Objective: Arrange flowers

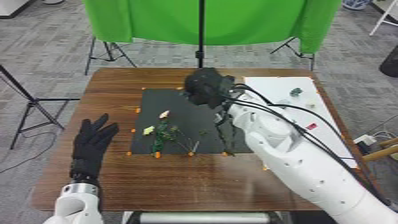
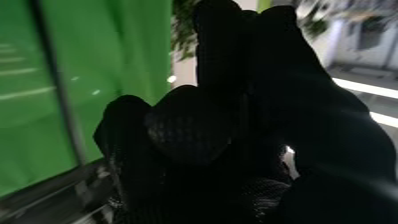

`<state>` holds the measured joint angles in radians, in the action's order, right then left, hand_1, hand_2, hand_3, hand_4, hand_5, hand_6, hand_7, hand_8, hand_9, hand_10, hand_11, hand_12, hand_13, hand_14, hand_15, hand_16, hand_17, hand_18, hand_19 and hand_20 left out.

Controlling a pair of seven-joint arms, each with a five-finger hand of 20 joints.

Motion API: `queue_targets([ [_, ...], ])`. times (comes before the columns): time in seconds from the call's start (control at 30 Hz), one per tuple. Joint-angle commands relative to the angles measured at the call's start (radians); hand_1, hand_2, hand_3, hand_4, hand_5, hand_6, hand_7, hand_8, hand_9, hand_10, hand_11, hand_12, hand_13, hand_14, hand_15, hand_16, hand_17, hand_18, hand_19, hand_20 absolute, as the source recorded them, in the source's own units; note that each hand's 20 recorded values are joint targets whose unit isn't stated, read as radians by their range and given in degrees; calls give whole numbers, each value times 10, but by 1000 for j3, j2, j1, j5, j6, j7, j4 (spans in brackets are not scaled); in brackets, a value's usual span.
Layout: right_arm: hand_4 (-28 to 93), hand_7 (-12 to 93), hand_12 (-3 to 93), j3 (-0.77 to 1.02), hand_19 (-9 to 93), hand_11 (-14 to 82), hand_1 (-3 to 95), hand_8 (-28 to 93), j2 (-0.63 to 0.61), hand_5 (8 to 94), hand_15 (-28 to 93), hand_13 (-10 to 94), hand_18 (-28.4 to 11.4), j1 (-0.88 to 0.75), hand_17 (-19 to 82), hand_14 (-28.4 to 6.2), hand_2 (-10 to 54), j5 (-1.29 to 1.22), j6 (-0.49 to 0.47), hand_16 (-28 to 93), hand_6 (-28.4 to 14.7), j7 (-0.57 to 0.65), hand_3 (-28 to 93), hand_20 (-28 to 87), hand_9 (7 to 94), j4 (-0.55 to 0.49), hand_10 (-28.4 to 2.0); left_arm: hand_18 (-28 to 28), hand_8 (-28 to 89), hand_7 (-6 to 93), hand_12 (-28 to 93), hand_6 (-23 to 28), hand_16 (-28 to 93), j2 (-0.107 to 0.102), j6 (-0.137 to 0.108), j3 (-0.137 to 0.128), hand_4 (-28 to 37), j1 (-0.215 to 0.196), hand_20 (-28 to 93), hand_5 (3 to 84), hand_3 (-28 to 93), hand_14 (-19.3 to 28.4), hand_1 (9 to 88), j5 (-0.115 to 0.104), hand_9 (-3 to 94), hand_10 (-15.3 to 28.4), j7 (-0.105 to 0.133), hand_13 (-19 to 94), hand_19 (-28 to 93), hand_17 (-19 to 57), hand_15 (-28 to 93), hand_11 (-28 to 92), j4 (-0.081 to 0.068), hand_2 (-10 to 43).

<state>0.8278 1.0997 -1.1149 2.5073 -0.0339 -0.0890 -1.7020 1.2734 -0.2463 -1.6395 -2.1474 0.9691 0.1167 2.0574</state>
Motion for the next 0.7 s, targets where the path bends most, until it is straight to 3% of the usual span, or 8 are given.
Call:
queue_targets([
  [0.03, -163, 284, 399, -69, 932, 63, 598, 70, 72, 748, 617, 879, -104, 9, 627, -5, -95, 71, -2, 336, 28, -79, 565, 583, 874, 78, -96, 127, -58, 71, 152, 37, 57, 2, -7, 9, -283, 8, 190, 393, 587, 148, 155, -1, 448, 121, -10, 343, 66, 19, 99, 161, -10, 161],
  [0.2, -168, 291, 387, -98, 932, 55, 599, 65, 95, 744, 614, 879, -105, 7, 625, -4, -95, 123, -11, 336, 29, -112, 565, 586, 861, 88, -93, 128, -57, 70, 151, 38, 58, 2, -3, 8, -283, -3, 190, 393, 591, 148, 158, -1, 446, 123, -3, 343, 68, 18, 99, 161, -3, 145],
  [0.23, -167, 292, 385, -95, 932, 52, 598, 65, 108, 744, 614, 879, -105, 9, 624, -4, -95, 134, -15, 337, 30, -123, 565, 587, 855, 105, -92, 128, -57, 70, 151, 38, 58, 2, -1, 8, -283, 8, 190, 393, 591, 148, 159, 1, 446, 123, -9, 343, 68, 18, 99, 160, -10, 143],
  [0.7, -164, 287, 356, -71, 932, 53, 577, 47, 163, 710, 611, 869, -102, -1, 615, -6, -95, 231, -62, 340, 36, -120, 578, 589, 809, 178, -93, 128, -55, 65, 153, 41, 58, 2, 0, 12, -283, 3, 189, 393, 600, 149, 154, 1, 445, 124, -6, 341, 69, 18, 98, 159, -7, 112],
])
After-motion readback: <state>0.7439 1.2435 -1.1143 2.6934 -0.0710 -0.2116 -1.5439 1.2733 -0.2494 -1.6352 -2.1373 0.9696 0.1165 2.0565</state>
